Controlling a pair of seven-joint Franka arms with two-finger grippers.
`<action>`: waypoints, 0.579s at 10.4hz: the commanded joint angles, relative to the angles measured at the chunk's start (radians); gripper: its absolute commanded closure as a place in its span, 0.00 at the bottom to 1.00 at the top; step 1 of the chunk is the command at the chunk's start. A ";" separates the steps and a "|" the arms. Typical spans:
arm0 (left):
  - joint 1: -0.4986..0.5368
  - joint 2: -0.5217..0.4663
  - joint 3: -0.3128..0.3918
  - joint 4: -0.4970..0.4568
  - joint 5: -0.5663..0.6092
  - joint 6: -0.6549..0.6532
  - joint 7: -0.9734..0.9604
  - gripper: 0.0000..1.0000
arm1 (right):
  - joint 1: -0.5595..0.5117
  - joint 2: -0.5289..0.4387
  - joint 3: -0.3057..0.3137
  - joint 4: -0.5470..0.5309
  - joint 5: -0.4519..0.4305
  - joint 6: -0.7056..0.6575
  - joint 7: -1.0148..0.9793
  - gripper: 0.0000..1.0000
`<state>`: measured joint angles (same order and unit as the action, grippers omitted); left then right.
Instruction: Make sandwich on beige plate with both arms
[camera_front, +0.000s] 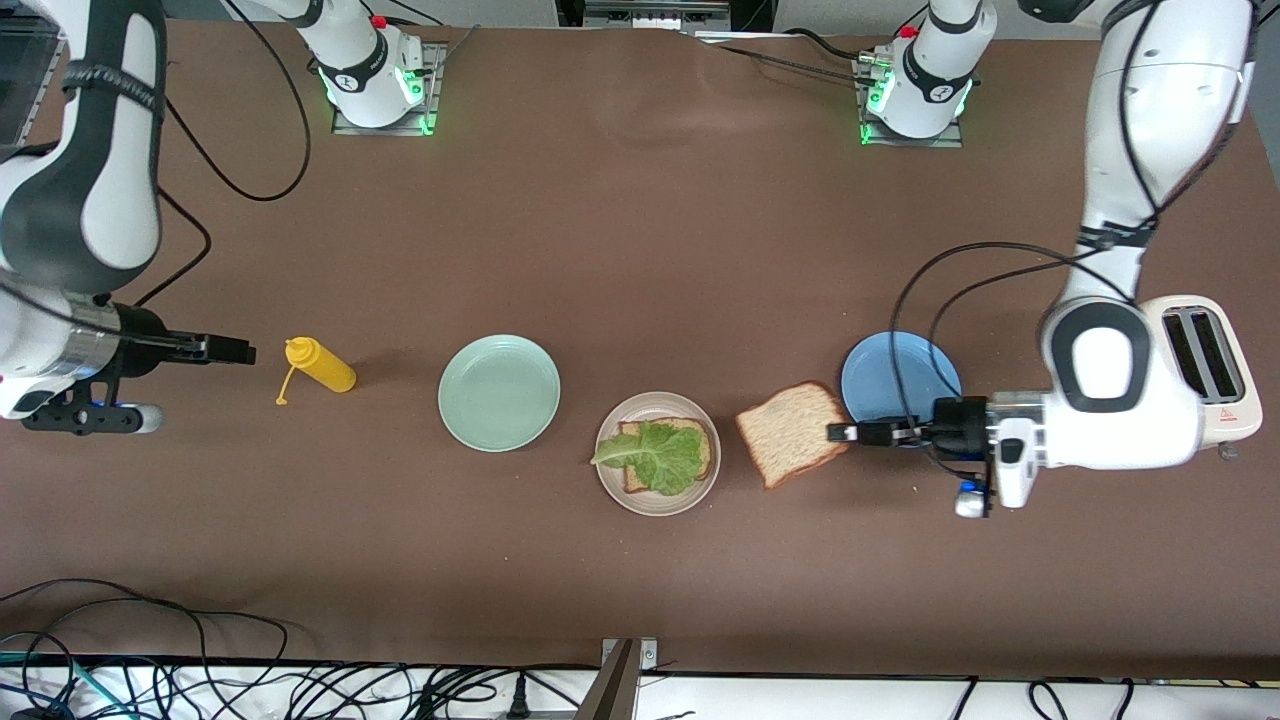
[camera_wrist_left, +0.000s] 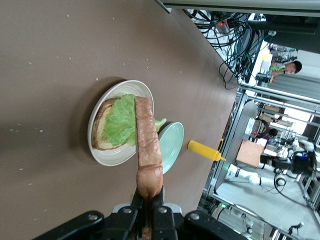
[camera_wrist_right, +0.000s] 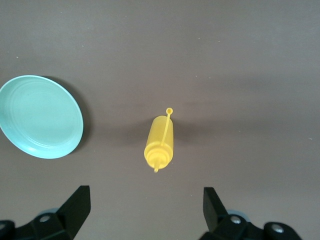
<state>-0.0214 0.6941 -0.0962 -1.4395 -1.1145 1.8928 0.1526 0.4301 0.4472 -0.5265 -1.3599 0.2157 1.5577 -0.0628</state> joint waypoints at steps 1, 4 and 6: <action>-0.055 -0.042 0.009 -0.105 -0.173 0.089 0.008 1.00 | -0.124 -0.079 0.187 -0.001 -0.143 -0.008 0.060 0.00; -0.104 -0.048 0.010 -0.150 -0.286 0.094 0.013 1.00 | -0.452 -0.145 0.559 -0.001 -0.292 -0.008 0.061 0.00; -0.155 -0.028 0.015 -0.156 -0.330 0.103 0.039 1.00 | -0.537 -0.197 0.677 -0.024 -0.352 0.022 0.064 0.00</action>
<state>-0.1403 0.6904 -0.0959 -1.5517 -1.3851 1.9729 0.1585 -0.0646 0.2964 0.0808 -1.3567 -0.1014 1.5657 -0.0086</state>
